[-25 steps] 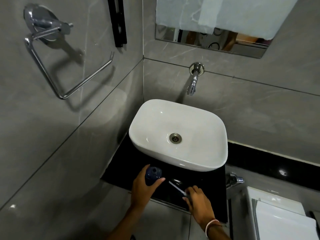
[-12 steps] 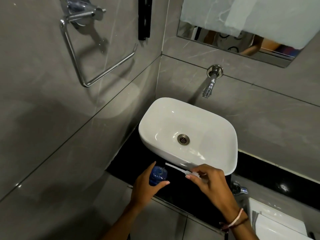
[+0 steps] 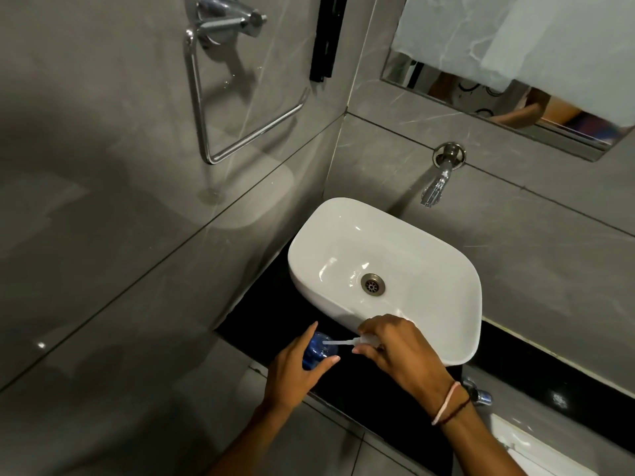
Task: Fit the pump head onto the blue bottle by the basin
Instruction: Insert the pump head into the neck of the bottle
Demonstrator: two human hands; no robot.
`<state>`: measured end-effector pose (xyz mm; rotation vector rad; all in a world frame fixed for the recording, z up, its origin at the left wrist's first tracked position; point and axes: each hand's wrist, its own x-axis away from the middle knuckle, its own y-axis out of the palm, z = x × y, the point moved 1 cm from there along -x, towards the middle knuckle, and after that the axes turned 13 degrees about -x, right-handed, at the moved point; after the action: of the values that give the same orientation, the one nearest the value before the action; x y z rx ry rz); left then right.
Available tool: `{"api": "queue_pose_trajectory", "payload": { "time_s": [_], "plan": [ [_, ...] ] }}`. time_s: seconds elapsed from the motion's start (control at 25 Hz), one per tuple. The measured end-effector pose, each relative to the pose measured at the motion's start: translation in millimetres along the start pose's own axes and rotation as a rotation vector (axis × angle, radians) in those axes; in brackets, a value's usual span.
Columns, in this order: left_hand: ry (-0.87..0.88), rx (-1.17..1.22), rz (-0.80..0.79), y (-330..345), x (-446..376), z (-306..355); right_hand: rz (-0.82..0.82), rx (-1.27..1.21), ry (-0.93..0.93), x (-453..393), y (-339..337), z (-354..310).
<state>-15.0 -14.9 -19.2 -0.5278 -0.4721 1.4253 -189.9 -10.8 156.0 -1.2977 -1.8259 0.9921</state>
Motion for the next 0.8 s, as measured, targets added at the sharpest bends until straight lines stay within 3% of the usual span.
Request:
{"api": "queue_pose_trajectory", "payload": {
  "time_s": [0.32,0.56,0.8],
  "plan": [
    [0.019,-0.114,0.055,1.5,-0.3,9.5,-0.295,0.364,-0.202,-55.7,30.1,-33.0],
    [0.030,-0.136,0.050,1.5,-1.0,3.9,-0.229,-0.010,-0.025,-50.8,36.7,-5.7],
    [0.010,-0.164,0.061,1.6,-0.1,2.4,-0.213,-0.002,-0.048,-45.8,44.4,-0.3]
  ]
}}
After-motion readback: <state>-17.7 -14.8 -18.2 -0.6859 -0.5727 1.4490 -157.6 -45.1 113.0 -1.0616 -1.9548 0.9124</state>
